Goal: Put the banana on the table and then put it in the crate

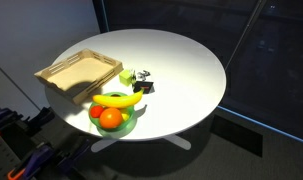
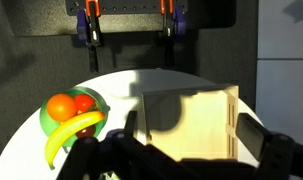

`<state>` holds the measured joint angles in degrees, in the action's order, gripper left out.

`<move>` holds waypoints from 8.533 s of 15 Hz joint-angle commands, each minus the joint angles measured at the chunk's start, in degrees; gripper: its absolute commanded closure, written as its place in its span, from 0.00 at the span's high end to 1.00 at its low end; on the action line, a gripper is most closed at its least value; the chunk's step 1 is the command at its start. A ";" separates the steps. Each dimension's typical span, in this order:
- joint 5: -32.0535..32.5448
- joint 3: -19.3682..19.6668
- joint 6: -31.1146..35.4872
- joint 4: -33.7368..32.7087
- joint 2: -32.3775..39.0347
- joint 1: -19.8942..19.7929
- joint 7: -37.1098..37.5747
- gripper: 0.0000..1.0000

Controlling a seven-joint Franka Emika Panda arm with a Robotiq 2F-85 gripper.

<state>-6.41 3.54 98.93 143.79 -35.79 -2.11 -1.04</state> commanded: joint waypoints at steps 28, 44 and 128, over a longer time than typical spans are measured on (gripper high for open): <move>12.83 2.58 32.45 -5.85 21.61 -13.79 24.47 1.00; 11.99 5.77 33.62 -9.62 35.56 -12.09 24.47 1.00; 22.24 11.38 46.36 -7.43 45.80 -2.34 23.94 0.16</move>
<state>12.30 14.99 146.65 136.89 11.28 -5.49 22.40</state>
